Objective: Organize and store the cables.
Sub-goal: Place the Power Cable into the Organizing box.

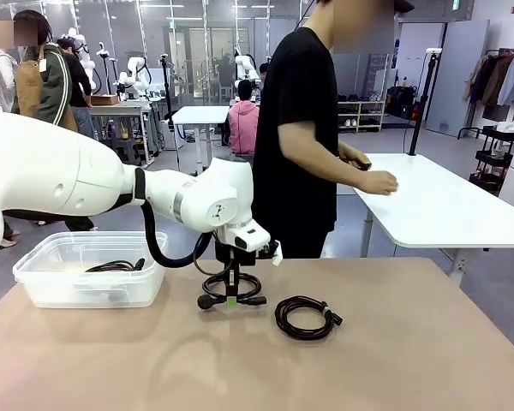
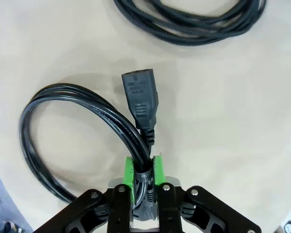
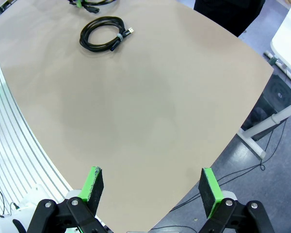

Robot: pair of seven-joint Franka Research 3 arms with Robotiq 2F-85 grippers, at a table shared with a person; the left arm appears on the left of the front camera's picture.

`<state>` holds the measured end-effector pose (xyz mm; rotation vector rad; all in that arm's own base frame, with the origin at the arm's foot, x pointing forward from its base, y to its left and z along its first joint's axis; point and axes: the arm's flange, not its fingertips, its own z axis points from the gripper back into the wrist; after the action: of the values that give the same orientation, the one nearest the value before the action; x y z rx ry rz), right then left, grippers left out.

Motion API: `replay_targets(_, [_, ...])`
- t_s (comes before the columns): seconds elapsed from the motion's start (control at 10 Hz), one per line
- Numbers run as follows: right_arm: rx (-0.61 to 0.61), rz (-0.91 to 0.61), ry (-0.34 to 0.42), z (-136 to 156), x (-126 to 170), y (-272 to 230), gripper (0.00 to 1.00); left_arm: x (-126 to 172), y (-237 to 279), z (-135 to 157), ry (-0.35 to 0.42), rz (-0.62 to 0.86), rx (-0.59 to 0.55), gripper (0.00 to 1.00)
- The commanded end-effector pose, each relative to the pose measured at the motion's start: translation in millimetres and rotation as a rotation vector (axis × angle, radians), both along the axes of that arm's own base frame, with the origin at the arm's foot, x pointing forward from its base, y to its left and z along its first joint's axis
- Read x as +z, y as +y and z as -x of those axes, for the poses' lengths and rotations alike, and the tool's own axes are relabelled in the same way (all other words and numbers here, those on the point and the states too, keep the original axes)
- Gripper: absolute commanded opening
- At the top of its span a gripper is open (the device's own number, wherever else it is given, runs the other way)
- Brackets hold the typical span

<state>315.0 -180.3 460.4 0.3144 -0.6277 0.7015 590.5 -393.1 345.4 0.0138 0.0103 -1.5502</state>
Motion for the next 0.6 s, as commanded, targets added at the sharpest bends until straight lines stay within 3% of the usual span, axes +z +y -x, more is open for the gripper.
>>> replay_targets(0.0, [-0.003, -0.011, 0.002, -0.6, 0.2, 0.0, 1.0, 71.4, 24.1, 0.3, 0.013, 0.062, -0.067, 0.0])
replay_targets(0.3, [-0.003, -0.011, 0.002, -0.6, 0.2, 0.0, 1.0, 202.6, 86.2, 14.5, -0.057, 0.178, -0.199, 0.0])
replay_targets(0.5, [-0.003, -0.011, 0.002, -0.6, 0.2, 0.0, 1.0, 242.2, 134.2, 25.3, -0.095, 0.177, -0.198, 0.0])
